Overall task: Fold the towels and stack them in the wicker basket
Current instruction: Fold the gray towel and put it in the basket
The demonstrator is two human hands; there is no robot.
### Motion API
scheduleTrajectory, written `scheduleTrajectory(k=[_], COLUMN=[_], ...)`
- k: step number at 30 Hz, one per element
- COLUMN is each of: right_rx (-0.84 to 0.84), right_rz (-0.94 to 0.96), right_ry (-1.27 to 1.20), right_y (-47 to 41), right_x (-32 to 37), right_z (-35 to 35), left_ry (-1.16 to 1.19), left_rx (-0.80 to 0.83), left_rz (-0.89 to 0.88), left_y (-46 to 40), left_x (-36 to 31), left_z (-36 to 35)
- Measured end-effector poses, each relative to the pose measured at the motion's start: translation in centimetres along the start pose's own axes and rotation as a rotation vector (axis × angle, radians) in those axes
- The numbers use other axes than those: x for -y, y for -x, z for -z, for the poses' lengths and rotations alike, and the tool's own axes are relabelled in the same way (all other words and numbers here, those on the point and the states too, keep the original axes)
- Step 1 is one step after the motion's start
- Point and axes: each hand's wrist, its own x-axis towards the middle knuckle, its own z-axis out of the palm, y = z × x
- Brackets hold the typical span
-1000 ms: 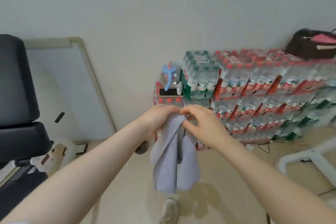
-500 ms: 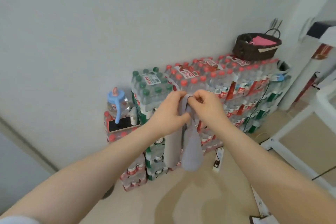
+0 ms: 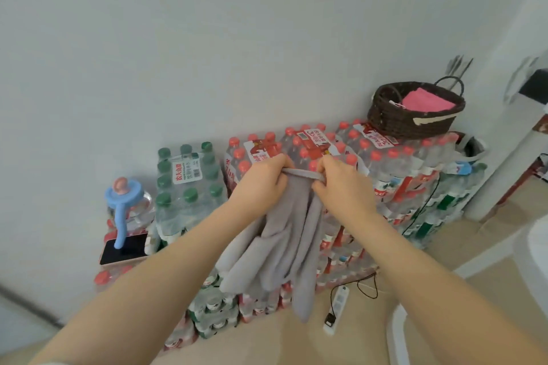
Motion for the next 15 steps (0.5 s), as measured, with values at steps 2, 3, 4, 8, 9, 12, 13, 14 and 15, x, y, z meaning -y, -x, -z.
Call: scheduleTrajectory(k=[2, 3, 4, 8, 9, 12, 13, 14, 15], right_rx=[0.010, 0.036, 0.066, 0.142, 0.153, 0.129, 0.111, 0.101, 0.095], right_rz=[0.010, 0.012, 0.013, 0.021, 0.024, -0.037, -0.071, -0.094, -0.103], right_ry=[0.086, 0.125, 0.153, 0.216, 0.217, 0.146, 0.091, 0.045, 0.014], right_y=[-2.1, -3.1, -4.0, -7.1, -7.9, -10.7, -11.8, -12.8, -13.7], right_x=[-3.5, -5.1, -6.6, -10.1, -10.6, -12.0, -12.4, -12.8, -12.9], right_z=[-0.4, -0.7, -1.1, -3.2, -3.8, -4.9, -5.1, -5.3, -5.6], left_ry=[0.059, 0.083, 0.089, -0.080, -0.181, -0.386, -0.383, -0.382, -0.420], left_rx=[-0.022, -0.020, -0.012, 0.006, 0.029, 0.054, 0.037, 0.024, 0.041], left_rz=[0.088, 0.134, 0.166, 0.247, 0.268, 0.375, 0.418, 0.448, 0.466], left_y=[-1.7, -2.3, -2.8, -3.9, -4.2, -5.0, -5.2, -5.5, -5.8], left_x=[-0.2, -0.1, 0.2, 2.1, 2.7, 4.5, 5.1, 5.7, 6.4], left_z=[-1.2, -1.6, -1.9, -2.9, -2.9, -1.9, -1.3, -0.8, -0.3])
